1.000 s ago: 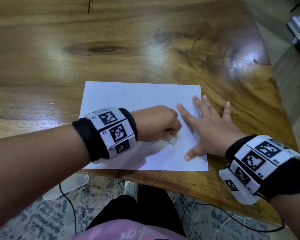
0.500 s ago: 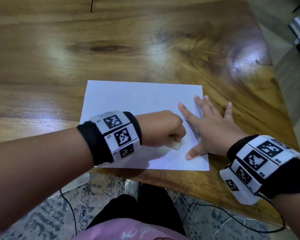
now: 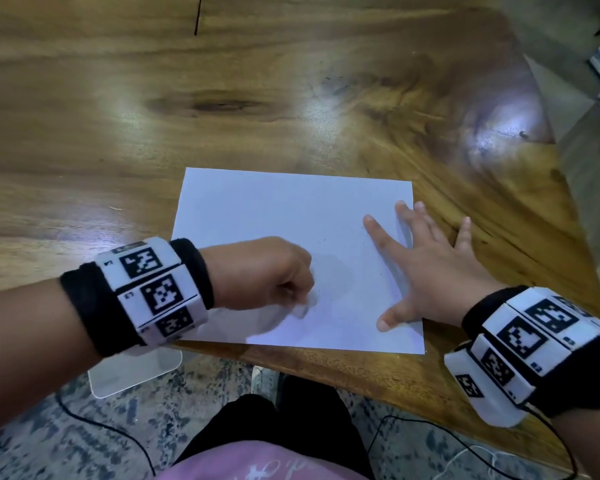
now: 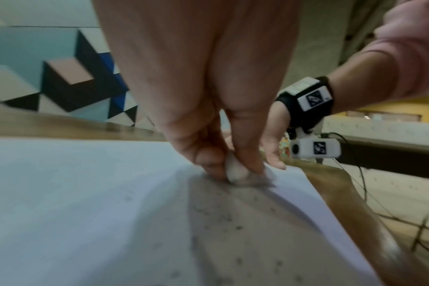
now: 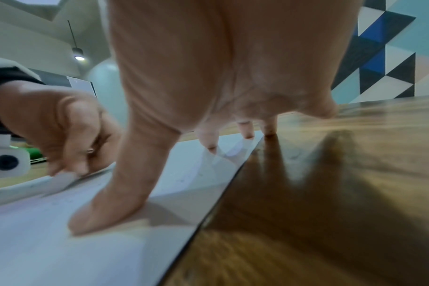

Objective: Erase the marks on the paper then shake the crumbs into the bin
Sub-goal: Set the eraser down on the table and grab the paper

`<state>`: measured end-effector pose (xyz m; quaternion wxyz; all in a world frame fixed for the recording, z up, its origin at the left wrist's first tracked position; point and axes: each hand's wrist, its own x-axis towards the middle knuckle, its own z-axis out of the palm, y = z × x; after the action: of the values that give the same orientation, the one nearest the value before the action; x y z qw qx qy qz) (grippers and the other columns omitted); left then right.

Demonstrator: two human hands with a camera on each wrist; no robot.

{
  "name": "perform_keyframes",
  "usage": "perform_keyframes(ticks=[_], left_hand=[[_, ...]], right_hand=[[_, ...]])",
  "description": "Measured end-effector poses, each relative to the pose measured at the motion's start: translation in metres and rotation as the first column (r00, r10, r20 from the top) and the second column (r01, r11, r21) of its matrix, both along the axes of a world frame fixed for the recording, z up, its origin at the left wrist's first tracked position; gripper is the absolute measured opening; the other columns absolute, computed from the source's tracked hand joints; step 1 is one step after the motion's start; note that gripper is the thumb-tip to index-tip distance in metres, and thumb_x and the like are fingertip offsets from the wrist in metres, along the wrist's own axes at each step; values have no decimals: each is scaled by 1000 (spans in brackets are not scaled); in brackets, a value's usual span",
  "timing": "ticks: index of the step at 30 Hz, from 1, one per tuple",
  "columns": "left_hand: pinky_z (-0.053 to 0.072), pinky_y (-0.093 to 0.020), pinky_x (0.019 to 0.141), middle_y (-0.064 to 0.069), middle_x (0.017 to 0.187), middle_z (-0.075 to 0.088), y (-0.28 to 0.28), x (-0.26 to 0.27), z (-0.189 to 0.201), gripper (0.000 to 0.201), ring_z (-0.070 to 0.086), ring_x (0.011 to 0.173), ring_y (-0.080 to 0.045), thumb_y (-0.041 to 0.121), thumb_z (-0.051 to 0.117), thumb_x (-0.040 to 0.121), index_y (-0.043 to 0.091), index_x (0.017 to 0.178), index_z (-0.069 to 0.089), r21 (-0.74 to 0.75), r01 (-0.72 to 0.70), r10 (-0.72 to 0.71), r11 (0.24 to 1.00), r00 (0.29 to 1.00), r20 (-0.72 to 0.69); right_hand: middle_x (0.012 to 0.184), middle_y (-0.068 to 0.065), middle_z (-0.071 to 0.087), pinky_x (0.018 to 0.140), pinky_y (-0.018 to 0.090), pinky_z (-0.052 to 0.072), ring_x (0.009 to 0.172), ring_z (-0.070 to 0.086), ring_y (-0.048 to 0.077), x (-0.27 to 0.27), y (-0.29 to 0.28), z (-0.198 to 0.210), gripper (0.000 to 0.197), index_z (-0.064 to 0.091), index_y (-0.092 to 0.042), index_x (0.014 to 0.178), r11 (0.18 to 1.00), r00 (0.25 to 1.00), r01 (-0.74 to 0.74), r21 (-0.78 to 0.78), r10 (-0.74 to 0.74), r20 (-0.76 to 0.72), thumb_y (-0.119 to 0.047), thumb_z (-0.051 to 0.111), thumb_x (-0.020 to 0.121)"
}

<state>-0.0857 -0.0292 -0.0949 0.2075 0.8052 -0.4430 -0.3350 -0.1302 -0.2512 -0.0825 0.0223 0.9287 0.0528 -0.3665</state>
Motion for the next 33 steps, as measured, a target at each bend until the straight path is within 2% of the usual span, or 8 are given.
perform_keyframes(ticks=[3, 6, 10, 14, 21, 24, 27, 33], left_hand=[[38, -17, 63, 5, 81, 55, 13, 8, 2, 12, 50, 70, -8, 8, 64, 77, 17, 82, 70, 125, 39, -37, 991, 999, -22], [34, -10, 60, 1, 79, 61, 11, 34, 12, 9, 51, 68, -11, 13, 69, 73, 15, 82, 70, 41, -152, 145, 988, 980, 137], [34, -3, 52, 1, 73, 63, -2, 91, 29, 14, 52, 64, -10, 12, 72, 71, 13, 85, 70, -94, -516, 524, 851, 827, 206], [35, -2, 42, 12, 61, 56, -21, 131, 30, 10, 52, 61, -5, 13, 72, 70, 18, 78, 68, -120, -696, 705, 708, 685, 182], [35, -17, 52, 5, 72, 57, -40, 142, 12, 8, 50, 63, -8, 14, 69, 76, 16, 84, 69, -31, -708, 698, 705, 685, 210], [41, -26, 66, -1, 87, 62, -36, 140, 11, 15, 54, 80, -16, 19, 66, 78, 16, 93, 69, -8, -685, 661, 729, 700, 270], [43, -28, 79, -7, 106, 67, -25, 133, 16, 21, 58, 99, -23, 22, 61, 83, 14, 102, 66, -45, -699, 681, 714, 677, 279], [33, -24, 74, -16, 112, 58, 22, 82, 29, 28, 53, 93, -27, 14, 57, 83, 17, 110, 62, 22, -653, 611, 757, 720, 329]], right_hand=[[148, 6, -36, 105, 69, -11, 136, -35, 25, 0, -1, -1, 132, -33, -43, 133, 1000, 1000, 0, 5, 0, 10, -70, 68, 53], [148, 6, -36, 106, 68, -11, 136, -36, 25, -1, -1, -2, 132, -33, -43, 133, 1000, 1000, 3, 15, -3, 19, -70, 69, 53], [148, 8, -35, 107, 66, -12, 136, -35, 27, 0, 0, -2, 132, -33, -41, 134, 1000, 1000, -6, 2, 6, 27, -69, 69, 54], [150, 6, -31, 108, 64, -14, 138, -31, 26, 1, 1, -1, 121, -28, -43, 136, 1000, 998, 7, 20, -9, 60, -73, 61, 60], [146, -3, 22, 115, 51, -2, 137, 19, 18, 16, 0, 8, 58, 23, -43, 137, 976, 945, 125, 176, -172, 279, -53, 49, 85], [149, -1, 22, 111, 40, 20, 134, 23, 21, 32, -4, 5, 63, 21, -29, 143, 961, 894, 193, 200, -256, 367, -44, 50, 88], [153, -3, 16, 107, 39, 25, 136, 19, 22, 46, -5, 1, 73, 15, -21, 146, 947, 888, 238, 216, -303, 347, -40, 54, 88], [131, 10, 34, 102, 37, 32, 125, 30, 29, 70, -2, 1, 75, 37, -10, 132, 929, 884, 297, 220, -355, 303, -35, 75, 72]])
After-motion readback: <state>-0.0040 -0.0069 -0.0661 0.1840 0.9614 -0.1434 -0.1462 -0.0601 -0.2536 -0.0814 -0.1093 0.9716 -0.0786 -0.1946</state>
